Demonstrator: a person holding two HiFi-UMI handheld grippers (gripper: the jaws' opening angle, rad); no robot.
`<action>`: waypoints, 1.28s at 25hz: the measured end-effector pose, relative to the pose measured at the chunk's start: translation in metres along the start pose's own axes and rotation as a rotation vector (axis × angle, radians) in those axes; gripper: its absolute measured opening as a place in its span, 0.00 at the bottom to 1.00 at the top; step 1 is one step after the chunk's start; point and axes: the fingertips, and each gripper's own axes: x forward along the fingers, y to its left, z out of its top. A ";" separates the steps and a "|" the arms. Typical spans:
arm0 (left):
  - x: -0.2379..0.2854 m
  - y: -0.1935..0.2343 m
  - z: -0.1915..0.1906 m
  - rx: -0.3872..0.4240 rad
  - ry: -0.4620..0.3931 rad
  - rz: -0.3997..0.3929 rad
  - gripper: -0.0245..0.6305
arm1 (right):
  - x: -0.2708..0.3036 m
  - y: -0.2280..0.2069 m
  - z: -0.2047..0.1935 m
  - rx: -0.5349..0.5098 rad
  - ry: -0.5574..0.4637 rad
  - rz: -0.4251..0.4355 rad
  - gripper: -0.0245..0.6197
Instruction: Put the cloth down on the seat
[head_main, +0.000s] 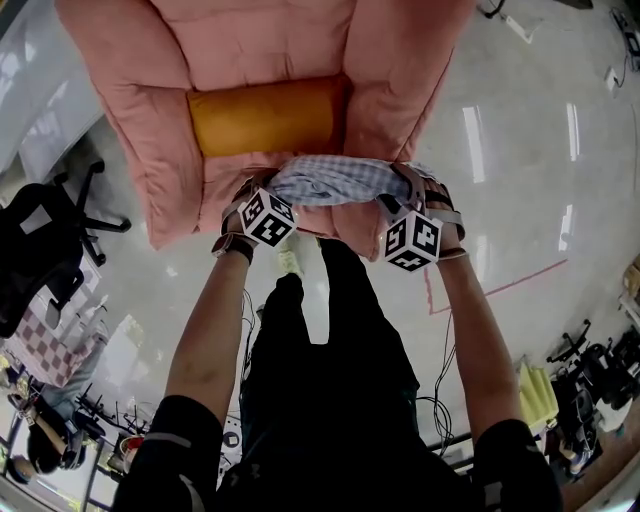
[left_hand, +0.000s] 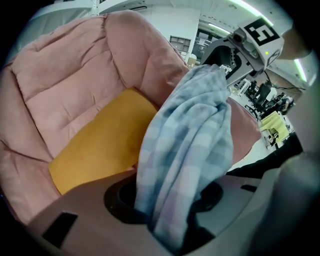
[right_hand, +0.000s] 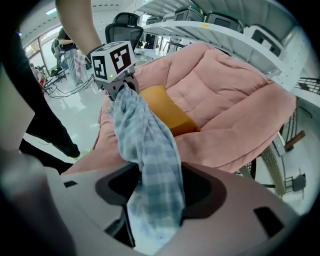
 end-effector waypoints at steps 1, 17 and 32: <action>-0.001 -0.002 -0.001 -0.001 0.004 -0.008 0.34 | -0.002 0.000 0.000 0.003 0.002 0.010 0.45; -0.070 0.021 -0.008 -0.021 -0.072 0.006 0.41 | -0.062 0.006 0.031 0.123 -0.029 -0.063 0.43; -0.207 -0.005 0.068 -0.249 -0.427 -0.003 0.17 | -0.188 -0.022 0.095 0.538 -0.242 -0.269 0.12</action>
